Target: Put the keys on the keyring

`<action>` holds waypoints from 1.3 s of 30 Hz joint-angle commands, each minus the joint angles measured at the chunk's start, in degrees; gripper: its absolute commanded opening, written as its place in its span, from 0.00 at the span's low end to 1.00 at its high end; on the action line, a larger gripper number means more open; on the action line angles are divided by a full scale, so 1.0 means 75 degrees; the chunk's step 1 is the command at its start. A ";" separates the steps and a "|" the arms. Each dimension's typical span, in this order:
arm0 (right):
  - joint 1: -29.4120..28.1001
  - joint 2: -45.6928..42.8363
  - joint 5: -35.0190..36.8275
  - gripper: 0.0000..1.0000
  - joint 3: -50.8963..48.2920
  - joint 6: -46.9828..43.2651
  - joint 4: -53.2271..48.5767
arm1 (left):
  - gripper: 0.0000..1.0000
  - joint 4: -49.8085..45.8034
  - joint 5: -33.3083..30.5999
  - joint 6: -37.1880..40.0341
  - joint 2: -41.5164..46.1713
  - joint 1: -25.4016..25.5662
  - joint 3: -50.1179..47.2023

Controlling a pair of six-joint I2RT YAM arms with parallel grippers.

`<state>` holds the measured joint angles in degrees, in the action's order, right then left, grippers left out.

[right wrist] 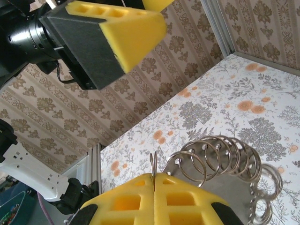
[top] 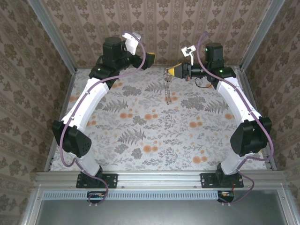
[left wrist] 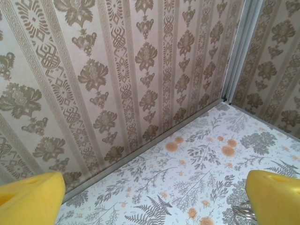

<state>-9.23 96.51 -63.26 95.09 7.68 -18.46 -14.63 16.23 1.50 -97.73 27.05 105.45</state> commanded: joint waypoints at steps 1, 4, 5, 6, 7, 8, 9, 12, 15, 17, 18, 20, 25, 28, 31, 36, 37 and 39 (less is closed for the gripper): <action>0.0051 -0.0141 -0.0195 0.00 0.0264 0.0071 -0.0014 | 0.98 0.0020 0.0735 -0.0259 0.0180 -0.0313 0.0061; 0.0048 -0.0139 -0.0337 0.00 0.0264 0.0065 -0.0057 | 0.94 -0.0488 0.1881 -0.0059 0.0141 -0.0360 0.0233; 0.0048 -0.0134 -0.0384 0.00 0.0259 0.0054 -0.0075 | 0.93 -0.0651 0.2243 0.0005 0.0140 -0.0377 0.0227; 0.0048 -0.0129 -0.0443 0.00 0.0272 0.0044 -0.0108 | 0.90 -0.0741 0.2571 0.0080 0.0138 -0.0395 0.0225; 0.0051 -0.0108 -0.0524 0.00 0.0296 0.0030 -0.0155 | 0.89 -0.0911 0.3050 0.0093 0.0116 -0.0407 0.0243; 0.0051 -0.0089 -0.0579 0.00 0.0315 0.0009 -0.0182 | 0.89 -0.1024 0.3384 0.0118 0.0089 -0.0439 0.0266; 0.0048 -0.0083 -0.0631 0.00 0.0326 -0.0022 -0.0241 | 0.87 -0.1147 0.3742 0.0123 0.0059 -0.0454 0.0282; 0.0048 -0.0062 -0.0759 0.00 0.0360 -0.0107 -0.0391 | 0.81 -0.1505 0.4642 0.0230 -0.0068 -0.0454 0.0488; 0.0049 -0.0082 -0.0841 0.00 0.0330 -0.0197 -0.0531 | 0.72 -0.1702 0.5398 0.0058 -0.0289 -0.0463 0.0771; 0.0048 -0.0111 -0.0869 0.00 0.0267 -0.0236 -0.0555 | 0.66 -0.1671 0.5773 -0.0099 -0.0385 -0.0466 0.0789; 0.0036 -0.0132 -0.0881 0.00 0.0220 -0.0239 -0.0541 | 0.64 -0.1642 0.5972 -0.0200 -0.0437 -0.0456 0.0799; 0.0025 -0.0162 -0.0881 0.00 0.0167 -0.0239 -0.0534 | 0.58 -0.1556 0.6248 -0.0363 -0.0520 -0.0454 0.0800; -0.0037 -0.0153 -0.0881 0.00 0.0133 -0.0251 -0.0495 | 0.57 -0.1465 0.6322 -0.0588 -0.0666 -0.0416 0.0792; -0.0078 -0.0114 -0.0887 0.00 0.0136 -0.0251 -0.0460 | 0.56 -0.1399 0.6297 -0.0662 -0.0789 -0.0383 0.0788; -0.0121 -0.0074 -0.0869 0.00 0.0148 -0.0228 -0.0423 | 0.53 -0.1320 0.6307 -0.0753 -0.0934 -0.0348 0.0791; -0.0204 0.0011 -0.0840 0.00 0.0175 -0.0216 -0.0387 | 0.48 -0.1225 0.6426 -0.0858 -0.1110 -0.0280 0.0852; -0.0219 0.0034 -0.0834 0.00 0.0170 -0.0216 -0.0374 | 0.48 -0.1231 0.6437 -0.0862 -0.1130 -0.0267 0.0846; -0.0239 0.0078 -0.0822 0.00 0.0166 -0.0201 -0.0335 | 0.47 -0.1231 0.6498 -0.0845 -0.1160 -0.0241 0.0850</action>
<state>-10.63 96.53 -67.79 95.57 7.18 -22.11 -25.21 62.50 -3.99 -105.86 24.77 109.93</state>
